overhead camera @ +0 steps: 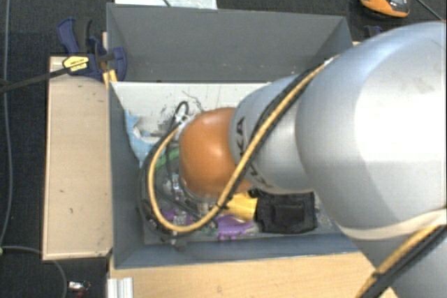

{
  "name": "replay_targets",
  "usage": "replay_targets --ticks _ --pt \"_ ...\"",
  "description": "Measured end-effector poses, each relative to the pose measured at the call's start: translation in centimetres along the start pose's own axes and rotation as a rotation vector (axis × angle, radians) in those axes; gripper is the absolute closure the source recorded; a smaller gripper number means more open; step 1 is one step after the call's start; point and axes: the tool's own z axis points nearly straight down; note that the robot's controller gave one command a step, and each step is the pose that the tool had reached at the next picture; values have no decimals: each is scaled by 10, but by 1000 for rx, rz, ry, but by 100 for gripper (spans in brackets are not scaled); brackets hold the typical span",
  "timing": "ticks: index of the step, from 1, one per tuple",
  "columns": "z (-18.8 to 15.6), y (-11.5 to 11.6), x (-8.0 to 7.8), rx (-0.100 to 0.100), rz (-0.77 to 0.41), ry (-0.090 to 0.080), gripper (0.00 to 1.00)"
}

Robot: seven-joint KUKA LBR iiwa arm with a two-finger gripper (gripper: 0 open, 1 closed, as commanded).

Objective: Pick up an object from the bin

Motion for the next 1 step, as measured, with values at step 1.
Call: replay_targets --ticks 1 --pt "-3 -163 -29 19 205 10 100"
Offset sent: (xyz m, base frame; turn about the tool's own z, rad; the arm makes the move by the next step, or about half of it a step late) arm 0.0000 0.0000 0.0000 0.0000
